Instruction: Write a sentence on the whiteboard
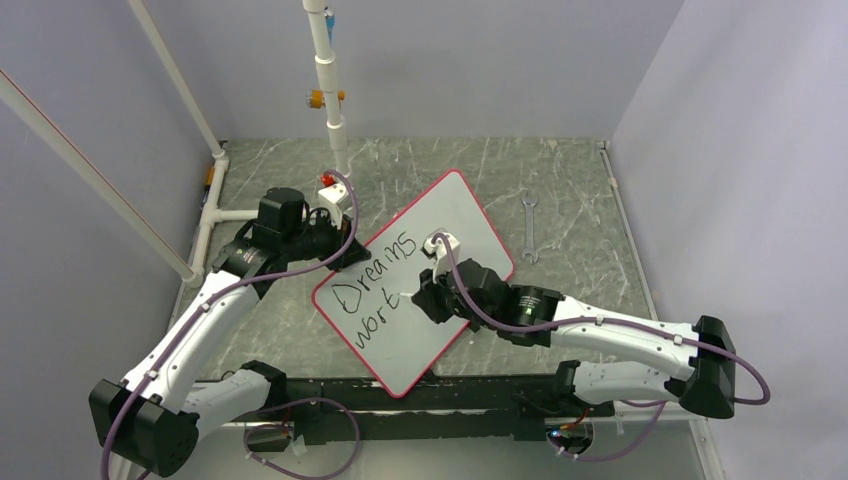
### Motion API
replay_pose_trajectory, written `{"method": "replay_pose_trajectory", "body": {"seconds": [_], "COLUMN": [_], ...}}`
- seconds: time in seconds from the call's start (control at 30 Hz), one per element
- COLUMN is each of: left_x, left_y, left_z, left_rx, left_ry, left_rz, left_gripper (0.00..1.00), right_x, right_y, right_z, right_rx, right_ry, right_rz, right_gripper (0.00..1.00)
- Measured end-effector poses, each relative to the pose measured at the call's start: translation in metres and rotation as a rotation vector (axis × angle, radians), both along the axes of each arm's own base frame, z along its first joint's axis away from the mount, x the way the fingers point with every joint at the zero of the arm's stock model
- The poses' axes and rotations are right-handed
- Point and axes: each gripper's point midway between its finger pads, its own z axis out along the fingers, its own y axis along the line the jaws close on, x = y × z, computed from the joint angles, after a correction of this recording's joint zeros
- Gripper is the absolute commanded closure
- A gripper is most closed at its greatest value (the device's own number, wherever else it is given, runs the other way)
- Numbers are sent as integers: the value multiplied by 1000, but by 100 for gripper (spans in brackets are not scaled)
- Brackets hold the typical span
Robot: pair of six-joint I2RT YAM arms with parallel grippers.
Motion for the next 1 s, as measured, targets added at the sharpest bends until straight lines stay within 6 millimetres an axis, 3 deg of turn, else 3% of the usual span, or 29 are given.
{"method": "replay_pose_trajectory", "body": {"seconds": [0.4,1.0], "left_x": [0,-1], "left_y": [0,-1], "left_z": [0,0], "left_rx": [-1,0], "left_ry": [-1,-2], "left_rz": [0,-2], "left_gripper": [100,100], "right_x": [14,31], "right_y": [3,4], "right_z": [35,22], "right_rx": [59,40], "right_ry": [-61,-43], "right_rz": [-15,-49], "right_gripper": [100,100]}}
